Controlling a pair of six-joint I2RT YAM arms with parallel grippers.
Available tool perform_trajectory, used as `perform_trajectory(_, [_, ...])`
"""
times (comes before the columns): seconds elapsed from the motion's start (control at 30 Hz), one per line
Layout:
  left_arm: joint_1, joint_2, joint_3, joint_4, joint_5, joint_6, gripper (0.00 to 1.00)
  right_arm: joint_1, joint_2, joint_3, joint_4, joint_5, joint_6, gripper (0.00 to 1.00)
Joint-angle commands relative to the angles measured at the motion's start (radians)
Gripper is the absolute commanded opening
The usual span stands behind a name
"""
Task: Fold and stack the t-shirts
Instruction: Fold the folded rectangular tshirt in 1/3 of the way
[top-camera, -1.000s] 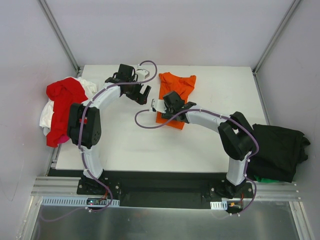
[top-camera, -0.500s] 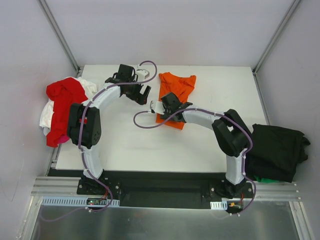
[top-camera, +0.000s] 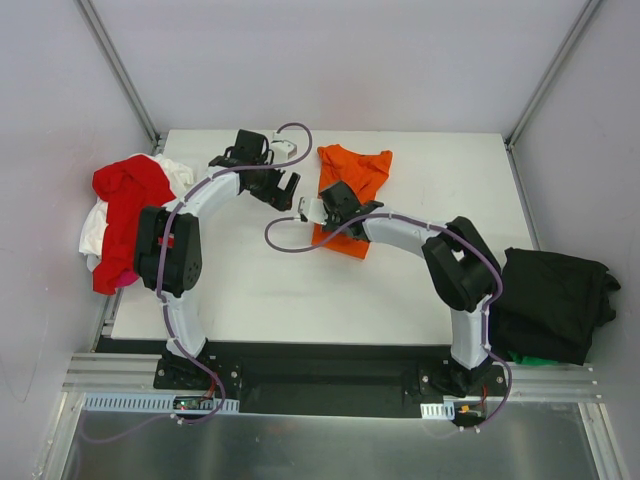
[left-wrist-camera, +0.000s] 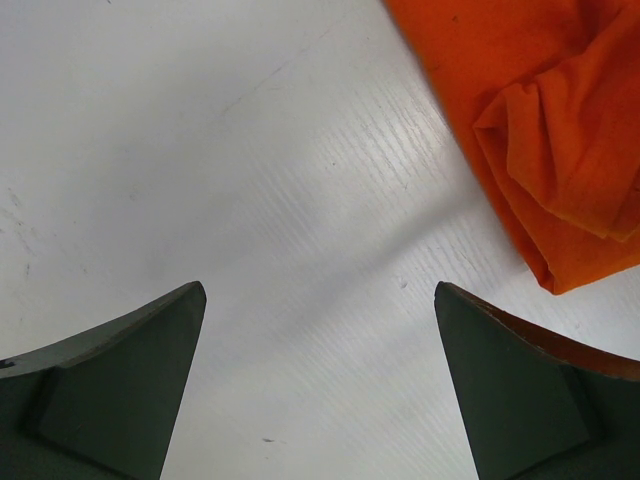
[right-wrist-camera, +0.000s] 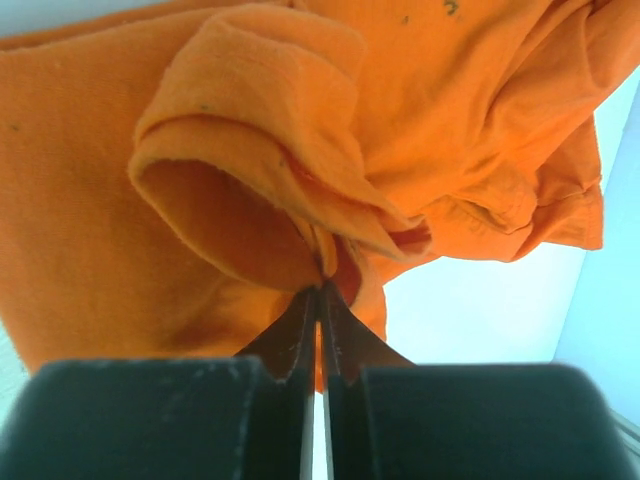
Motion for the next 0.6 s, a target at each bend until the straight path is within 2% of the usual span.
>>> perform_trajectory(0.0, [0.012, -0.040, -0.011, 0.016, 0.022, -0.013, 0.99, -0.009, -0.018, 0.050, -0.028, 0.010, 0.004, 0.01])
perform_trajectory(0.33, [0.014, -0.046, -0.012, 0.021, 0.025, -0.018, 0.99, -0.032, -0.007, 0.091, -0.053, 0.034, -0.008, 0.01])
perform_trajectory(0.57, [0.015, -0.044, -0.011, 0.019, 0.021, -0.016, 0.99, -0.050, 0.045, 0.183, -0.079, 0.064, -0.050, 0.01])
